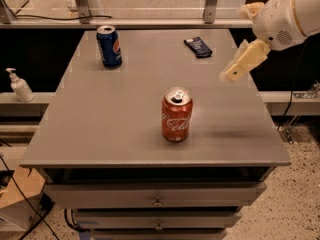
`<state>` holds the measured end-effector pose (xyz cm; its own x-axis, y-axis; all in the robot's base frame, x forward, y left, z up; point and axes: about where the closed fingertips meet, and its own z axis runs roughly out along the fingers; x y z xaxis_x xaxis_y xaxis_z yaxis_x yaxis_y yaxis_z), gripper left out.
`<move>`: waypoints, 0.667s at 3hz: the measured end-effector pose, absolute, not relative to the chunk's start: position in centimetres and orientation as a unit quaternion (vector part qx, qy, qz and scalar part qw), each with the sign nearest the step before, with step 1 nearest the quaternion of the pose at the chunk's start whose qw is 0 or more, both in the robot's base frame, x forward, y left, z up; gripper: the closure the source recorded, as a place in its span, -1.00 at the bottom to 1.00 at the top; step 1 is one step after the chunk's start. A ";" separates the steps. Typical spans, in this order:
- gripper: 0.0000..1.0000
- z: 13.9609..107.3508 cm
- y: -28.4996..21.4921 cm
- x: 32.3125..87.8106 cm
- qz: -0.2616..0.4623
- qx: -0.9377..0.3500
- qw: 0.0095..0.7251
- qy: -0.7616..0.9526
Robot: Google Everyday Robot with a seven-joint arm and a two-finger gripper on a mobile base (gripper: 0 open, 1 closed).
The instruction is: Pick rxbar blueberry
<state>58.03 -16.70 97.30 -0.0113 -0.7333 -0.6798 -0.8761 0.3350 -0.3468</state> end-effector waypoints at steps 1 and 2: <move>-1.00 96.5 -15.9 61.3 0.101 -0.553 0.436 0.703; -1.00 95.5 -15.5 64.2 0.109 -0.532 0.454 0.706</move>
Offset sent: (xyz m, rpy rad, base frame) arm 0.0946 0.0104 -0.0267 0.1667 -0.0411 -0.0866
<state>64.18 -15.53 95.53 -0.0214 -0.6528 -0.7572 -0.8510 0.4094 -0.3289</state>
